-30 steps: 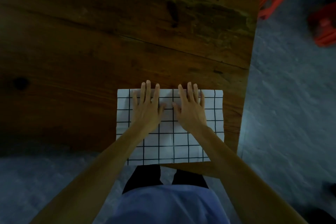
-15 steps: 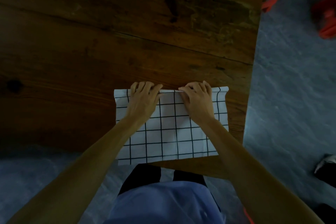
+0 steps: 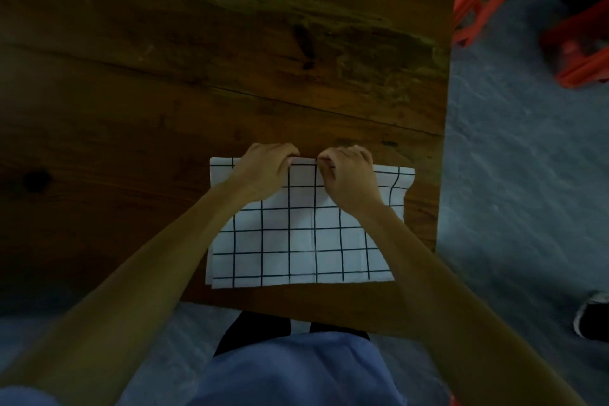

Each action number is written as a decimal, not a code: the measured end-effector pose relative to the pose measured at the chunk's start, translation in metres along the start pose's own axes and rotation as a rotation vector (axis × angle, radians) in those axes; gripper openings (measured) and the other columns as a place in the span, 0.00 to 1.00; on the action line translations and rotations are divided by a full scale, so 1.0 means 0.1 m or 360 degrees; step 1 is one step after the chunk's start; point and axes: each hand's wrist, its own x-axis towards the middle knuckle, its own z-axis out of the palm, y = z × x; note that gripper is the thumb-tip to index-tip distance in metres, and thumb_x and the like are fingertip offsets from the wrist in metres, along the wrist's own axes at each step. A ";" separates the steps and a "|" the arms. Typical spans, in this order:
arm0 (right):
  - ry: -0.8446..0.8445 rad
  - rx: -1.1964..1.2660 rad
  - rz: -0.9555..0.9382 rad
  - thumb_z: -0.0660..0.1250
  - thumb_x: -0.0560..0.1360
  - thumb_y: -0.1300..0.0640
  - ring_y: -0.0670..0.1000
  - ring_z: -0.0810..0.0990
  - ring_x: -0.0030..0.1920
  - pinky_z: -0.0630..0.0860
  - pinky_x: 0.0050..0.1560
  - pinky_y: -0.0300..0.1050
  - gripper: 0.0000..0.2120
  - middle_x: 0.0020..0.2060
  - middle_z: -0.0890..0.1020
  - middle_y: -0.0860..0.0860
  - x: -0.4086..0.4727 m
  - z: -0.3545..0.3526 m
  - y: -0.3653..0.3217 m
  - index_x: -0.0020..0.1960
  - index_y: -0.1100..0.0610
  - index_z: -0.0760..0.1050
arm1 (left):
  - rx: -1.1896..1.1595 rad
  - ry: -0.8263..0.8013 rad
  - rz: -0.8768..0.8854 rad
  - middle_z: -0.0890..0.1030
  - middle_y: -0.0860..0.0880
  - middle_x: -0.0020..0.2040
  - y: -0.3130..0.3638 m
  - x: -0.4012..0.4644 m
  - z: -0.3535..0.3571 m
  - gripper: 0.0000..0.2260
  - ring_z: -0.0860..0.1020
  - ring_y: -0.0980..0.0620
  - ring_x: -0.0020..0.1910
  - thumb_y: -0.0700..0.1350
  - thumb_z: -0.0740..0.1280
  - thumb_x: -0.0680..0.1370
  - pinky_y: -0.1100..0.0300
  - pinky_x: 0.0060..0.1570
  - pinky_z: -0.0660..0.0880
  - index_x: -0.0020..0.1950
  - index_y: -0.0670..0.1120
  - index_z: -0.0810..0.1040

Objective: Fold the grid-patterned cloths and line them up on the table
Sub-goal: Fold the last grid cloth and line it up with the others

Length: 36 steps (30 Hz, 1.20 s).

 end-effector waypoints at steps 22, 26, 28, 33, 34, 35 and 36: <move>-0.0172 -0.0062 -0.0073 0.50 0.81 0.51 0.57 0.50 0.77 0.47 0.76 0.54 0.25 0.76 0.58 0.58 -0.05 0.67 -0.10 0.76 0.60 0.58 | 0.0461 0.0096 -0.0361 0.48 0.41 0.78 -0.10 -0.14 0.56 0.30 0.44 0.43 0.76 0.51 0.59 0.80 0.44 0.74 0.43 0.77 0.48 0.49; -0.0206 -0.0161 -0.0124 0.46 0.82 0.47 0.56 0.50 0.77 0.47 0.76 0.54 0.26 0.76 0.57 0.57 -0.06 0.67 0.03 0.76 0.59 0.58 | 0.0480 0.0134 -0.0386 0.51 0.39 0.77 -0.13 -0.21 0.58 0.28 0.47 0.41 0.76 0.56 0.57 0.79 0.43 0.73 0.47 0.76 0.48 0.55; -0.0232 -0.0186 -0.0156 0.45 0.82 0.47 0.55 0.49 0.77 0.47 0.76 0.54 0.27 0.76 0.57 0.57 -0.08 0.64 0.07 0.76 0.59 0.57 | 0.0454 0.0188 -0.0383 0.55 0.39 0.76 -0.11 -0.26 0.58 0.26 0.51 0.41 0.76 0.55 0.58 0.79 0.44 0.72 0.49 0.74 0.46 0.60; -0.0260 -0.0197 -0.0203 0.45 0.82 0.46 0.54 0.47 0.77 0.43 0.76 0.53 0.27 0.77 0.55 0.56 -0.10 0.61 0.07 0.77 0.58 0.56 | 0.0465 0.0254 -0.0428 0.58 0.39 0.75 -0.06 -0.19 0.52 0.26 0.55 0.41 0.74 0.54 0.59 0.79 0.46 0.71 0.52 0.74 0.46 0.61; -0.0258 -0.0198 -0.0197 0.44 0.82 0.46 0.54 0.46 0.77 0.43 0.76 0.53 0.27 0.77 0.55 0.56 -0.10 0.62 0.07 0.77 0.57 0.55 | 0.0475 0.0236 -0.0447 0.55 0.39 0.76 -0.06 -0.17 0.52 0.27 0.53 0.41 0.75 0.55 0.58 0.79 0.46 0.72 0.50 0.75 0.46 0.58; -0.0255 -0.0207 -0.0189 0.44 0.81 0.46 0.54 0.45 0.77 0.42 0.76 0.52 0.27 0.77 0.54 0.56 -0.10 0.62 0.06 0.77 0.57 0.55 | 0.0496 0.0212 -0.0461 0.53 0.40 0.77 -0.07 -0.16 0.52 0.28 0.50 0.42 0.76 0.56 0.57 0.79 0.46 0.72 0.48 0.76 0.47 0.55; -0.0250 -0.0219 -0.0176 0.44 0.81 0.45 0.53 0.45 0.77 0.41 0.76 0.52 0.28 0.77 0.54 0.56 -0.10 0.63 0.05 0.77 0.57 0.55 | 0.0523 0.0187 -0.0469 0.51 0.40 0.77 -0.08 -0.16 0.53 0.29 0.48 0.42 0.76 0.56 0.56 0.80 0.46 0.72 0.46 0.77 0.47 0.53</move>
